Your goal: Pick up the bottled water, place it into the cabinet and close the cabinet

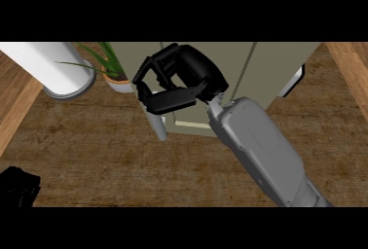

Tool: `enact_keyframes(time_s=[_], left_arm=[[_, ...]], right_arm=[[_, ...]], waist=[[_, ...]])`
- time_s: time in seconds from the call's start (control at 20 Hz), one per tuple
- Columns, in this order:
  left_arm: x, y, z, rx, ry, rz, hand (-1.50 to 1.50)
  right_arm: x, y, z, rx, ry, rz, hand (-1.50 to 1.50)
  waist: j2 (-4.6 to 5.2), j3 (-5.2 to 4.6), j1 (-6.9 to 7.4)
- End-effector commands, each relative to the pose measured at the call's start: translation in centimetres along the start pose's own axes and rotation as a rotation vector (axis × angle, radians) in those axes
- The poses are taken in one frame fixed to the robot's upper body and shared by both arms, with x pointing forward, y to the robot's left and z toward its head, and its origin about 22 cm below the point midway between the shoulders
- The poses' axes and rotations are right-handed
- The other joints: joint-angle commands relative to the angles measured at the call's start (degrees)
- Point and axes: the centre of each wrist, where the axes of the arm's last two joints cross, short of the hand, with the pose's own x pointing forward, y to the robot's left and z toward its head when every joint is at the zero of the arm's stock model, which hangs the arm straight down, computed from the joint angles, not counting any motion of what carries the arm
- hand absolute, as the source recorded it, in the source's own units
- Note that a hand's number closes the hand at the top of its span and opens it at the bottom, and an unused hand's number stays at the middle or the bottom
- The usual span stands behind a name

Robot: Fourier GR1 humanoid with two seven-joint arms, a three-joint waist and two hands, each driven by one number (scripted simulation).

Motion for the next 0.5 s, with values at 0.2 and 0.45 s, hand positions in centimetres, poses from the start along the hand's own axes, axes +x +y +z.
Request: enact_keyframes(time_s=[0.2, 0.45], left_arm=[[0.2, -1.1, -0.6, -0.024, -0.011, 0.007, 1.50], [0.4, -0.8, -1.5, -0.022, -0.013, 0.007, 1.50]], right_arm=[[-0.8, -8.4, 0.4, -0.208, 0.061, 0.044, 1.50], [-1.4, -8.2, 0.1, -0.180, 0.051, 0.040, 1.50]], waist=[[2.69, 0.57, 0.06], [2.71, 0.53, -0.35]])
